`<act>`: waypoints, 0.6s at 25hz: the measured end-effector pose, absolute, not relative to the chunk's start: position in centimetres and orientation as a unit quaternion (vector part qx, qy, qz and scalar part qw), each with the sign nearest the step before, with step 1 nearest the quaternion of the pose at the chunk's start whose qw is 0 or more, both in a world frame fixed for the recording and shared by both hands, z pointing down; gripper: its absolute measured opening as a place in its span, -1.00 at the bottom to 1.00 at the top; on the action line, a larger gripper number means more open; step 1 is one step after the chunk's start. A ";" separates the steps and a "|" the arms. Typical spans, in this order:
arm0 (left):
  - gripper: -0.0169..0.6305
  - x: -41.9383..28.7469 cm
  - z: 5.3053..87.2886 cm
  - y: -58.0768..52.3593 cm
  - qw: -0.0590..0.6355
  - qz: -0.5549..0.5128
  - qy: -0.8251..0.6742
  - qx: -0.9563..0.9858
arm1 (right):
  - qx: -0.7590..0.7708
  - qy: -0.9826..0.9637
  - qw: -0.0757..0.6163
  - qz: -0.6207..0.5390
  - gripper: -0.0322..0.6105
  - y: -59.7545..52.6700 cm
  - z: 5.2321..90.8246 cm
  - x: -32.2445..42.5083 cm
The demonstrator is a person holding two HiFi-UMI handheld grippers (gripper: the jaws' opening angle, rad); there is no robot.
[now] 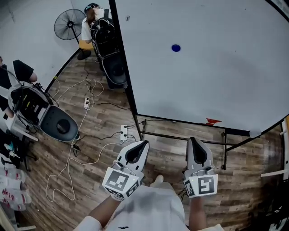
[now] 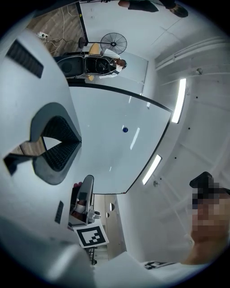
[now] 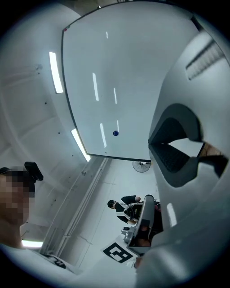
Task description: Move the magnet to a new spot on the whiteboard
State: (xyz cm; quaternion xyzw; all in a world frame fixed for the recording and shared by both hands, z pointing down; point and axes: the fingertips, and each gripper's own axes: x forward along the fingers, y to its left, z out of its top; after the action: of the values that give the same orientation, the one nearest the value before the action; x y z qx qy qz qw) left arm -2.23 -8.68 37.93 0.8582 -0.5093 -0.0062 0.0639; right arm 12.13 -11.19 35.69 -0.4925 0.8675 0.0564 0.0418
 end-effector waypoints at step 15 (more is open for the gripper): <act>-0.93 -3.6 35.9 -15.4 0.065 -0.018 -0.484 0.873 | -0.523 0.851 0.026 0.042 -0.87 -16.1 35.1 10.7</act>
State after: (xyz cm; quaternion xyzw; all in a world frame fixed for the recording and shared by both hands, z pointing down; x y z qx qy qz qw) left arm -3.56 -15.35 35.91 0.8726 -0.4838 -0.0179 0.0652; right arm 10.65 -16.09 35.09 -0.5235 0.8506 0.0416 0.0259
